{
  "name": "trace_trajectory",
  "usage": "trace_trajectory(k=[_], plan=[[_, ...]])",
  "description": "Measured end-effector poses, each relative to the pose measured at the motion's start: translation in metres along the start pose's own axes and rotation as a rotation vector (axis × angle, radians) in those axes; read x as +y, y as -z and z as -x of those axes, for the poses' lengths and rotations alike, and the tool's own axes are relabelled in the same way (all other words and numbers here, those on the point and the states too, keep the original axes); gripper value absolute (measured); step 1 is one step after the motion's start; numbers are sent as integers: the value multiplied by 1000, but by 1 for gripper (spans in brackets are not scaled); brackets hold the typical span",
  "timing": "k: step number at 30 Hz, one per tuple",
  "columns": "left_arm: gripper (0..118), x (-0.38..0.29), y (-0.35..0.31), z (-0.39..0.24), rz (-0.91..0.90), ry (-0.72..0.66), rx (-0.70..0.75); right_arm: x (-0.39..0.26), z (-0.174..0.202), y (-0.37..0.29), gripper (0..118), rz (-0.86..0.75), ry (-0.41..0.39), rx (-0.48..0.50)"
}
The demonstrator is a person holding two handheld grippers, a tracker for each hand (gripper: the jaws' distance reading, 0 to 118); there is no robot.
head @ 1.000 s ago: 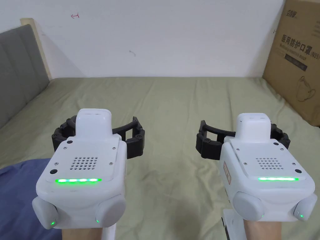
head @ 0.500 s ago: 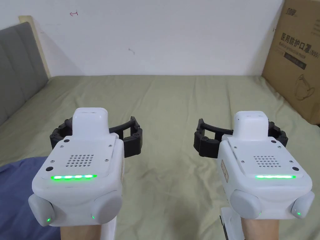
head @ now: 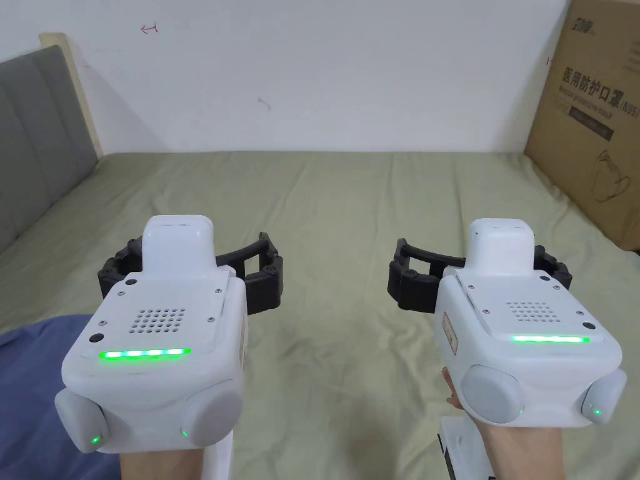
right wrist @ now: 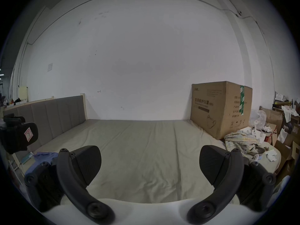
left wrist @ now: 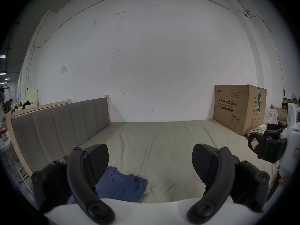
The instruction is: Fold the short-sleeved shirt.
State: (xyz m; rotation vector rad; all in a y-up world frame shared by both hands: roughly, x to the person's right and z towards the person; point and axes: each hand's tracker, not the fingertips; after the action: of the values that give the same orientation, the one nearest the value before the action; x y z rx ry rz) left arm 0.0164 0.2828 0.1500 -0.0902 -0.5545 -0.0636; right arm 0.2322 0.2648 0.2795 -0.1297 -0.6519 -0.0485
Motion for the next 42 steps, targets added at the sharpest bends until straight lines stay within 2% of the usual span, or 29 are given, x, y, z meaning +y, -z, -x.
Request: trace_trajectory(k=[7,9,11,12,13,14,15,16,17,18,19,22,32,37,42], plan=[[106,1,-1,0,-14,23,6,-2,2,-5,118,-33,-54,-1],[102,3,-2,-1,-14,25,13,-1,1,-8,118,-45,-56,7],[89,3,-3,-2,-28,17,26,1,2,-9,112,-46,-60,6],[80,4,-5,-2,-36,14,30,2,2,-12,96,-62,-56,0],[62,4,-5,-2,-38,15,27,2,2,-14,48,-73,-53,-2],[47,4,-5,-2,-40,18,24,3,2,-14,14,-77,-50,-15],[32,5,-5,-3,-40,29,24,3,3,-11,12,-77,-59,-43],[13,5,-5,-4,-43,40,28,2,3,-9,12,-76,-63,-58],[5,5,-5,-4,-44,44,31,2,1,-9,11,-76,-56,-46],[4,4,-6,-5,-46,48,36,2,-1,-9,9,-67,-35,-25],[0,4,-6,-5,-53,50,36,2,-2,-9,2,-63,-25,-22],[0,6,-5,-5,-47,63,18,0,2,-11,1,-74,-36,-48],[0,7,-1,3,-18,38,9,3,6,-7,1,-40,-24,-18],[0,10,-6,28,-3,-2,52,9,23,5,1,-17,0,59],[0,13,-21,73,15,-7,194,10,69,18,1,5,-10,206]])
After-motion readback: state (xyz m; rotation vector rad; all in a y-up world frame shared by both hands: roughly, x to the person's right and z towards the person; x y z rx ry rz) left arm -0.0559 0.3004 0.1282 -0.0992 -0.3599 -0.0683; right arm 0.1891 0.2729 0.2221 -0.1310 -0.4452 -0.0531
